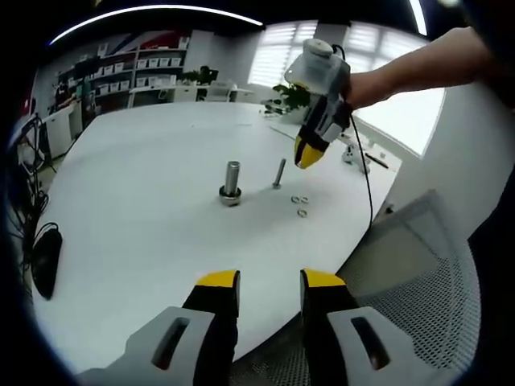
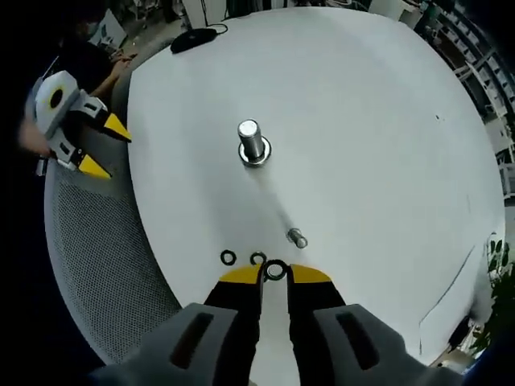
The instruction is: Place the washer onto the threaded stud by aligning its center hole with the stud, sliding it down to the base, and recovering from edge contact or off-axis alignment until the washer reaches the visible bottom stop.
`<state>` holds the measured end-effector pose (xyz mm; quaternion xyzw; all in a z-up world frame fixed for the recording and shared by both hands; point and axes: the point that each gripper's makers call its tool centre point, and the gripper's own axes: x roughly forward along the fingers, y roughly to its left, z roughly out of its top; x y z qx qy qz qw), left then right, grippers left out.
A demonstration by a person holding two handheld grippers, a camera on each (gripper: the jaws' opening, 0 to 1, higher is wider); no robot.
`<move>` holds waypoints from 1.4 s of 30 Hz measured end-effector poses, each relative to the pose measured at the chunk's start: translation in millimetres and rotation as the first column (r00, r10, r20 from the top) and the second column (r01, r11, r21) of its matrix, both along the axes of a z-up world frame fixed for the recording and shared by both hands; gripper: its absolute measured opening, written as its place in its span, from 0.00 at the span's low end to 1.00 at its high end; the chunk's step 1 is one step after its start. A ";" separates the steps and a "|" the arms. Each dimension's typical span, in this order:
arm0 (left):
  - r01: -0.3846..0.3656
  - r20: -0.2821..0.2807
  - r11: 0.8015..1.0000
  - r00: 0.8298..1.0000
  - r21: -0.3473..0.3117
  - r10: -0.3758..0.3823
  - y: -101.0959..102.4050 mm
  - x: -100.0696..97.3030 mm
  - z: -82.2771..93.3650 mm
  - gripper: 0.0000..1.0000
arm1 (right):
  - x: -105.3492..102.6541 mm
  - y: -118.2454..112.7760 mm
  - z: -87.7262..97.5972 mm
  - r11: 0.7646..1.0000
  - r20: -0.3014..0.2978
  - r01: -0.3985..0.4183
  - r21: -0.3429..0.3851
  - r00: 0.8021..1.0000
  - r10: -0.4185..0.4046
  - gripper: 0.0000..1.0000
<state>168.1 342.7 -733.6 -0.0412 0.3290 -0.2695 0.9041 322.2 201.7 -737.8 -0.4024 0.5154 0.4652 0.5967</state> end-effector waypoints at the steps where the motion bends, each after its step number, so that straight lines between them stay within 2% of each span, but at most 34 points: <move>1: 0.000 0.000 1.000 1.000 -0.001 0.000 -0.1 0.0 0.0 0.28 | -0.6 0.4 0.8 1.000 -0.002 0.001 0.001 1.000 -0.001 0.13; 7: -0.004 0.000 1.000 1.000 0.000 0.004 0.6 0.6 0.0 0.28 | 3.9 7.2 6.9 0.999 0.032 -0.049 0.008 0.998 0.049 0.13; 14: -0.005 -0.004 1.000 1.000 0.002 0.005 0.8 0.5 -0.8 0.28 | 13.4 14.6 9.1 0.998 0.064 -0.053 0.027 0.997 0.051 0.13; 19: -0.006 -0.008 1.000 1.000 0.004 0.006 1.1 0.2 -1.4 0.28 | 16.0 11.8 4.2 0.998 0.065 -0.056 0.013 0.996 0.055 0.13; 28: -0.002 -0.012 1.000 1.000 0.004 0.002 0.6 -0.4 -2.0 0.28 | 18.6 16.0 1.0 0.999 0.067 -0.043 0.030 0.997 0.041 0.13; 42: -0.004 -0.014 1.000 1.000 0.007 0.004 1.4 -0.3 -2.3 0.28 | 21.9 14.9 -12.4 0.998 0.058 -0.059 0.001 0.997 0.059 0.13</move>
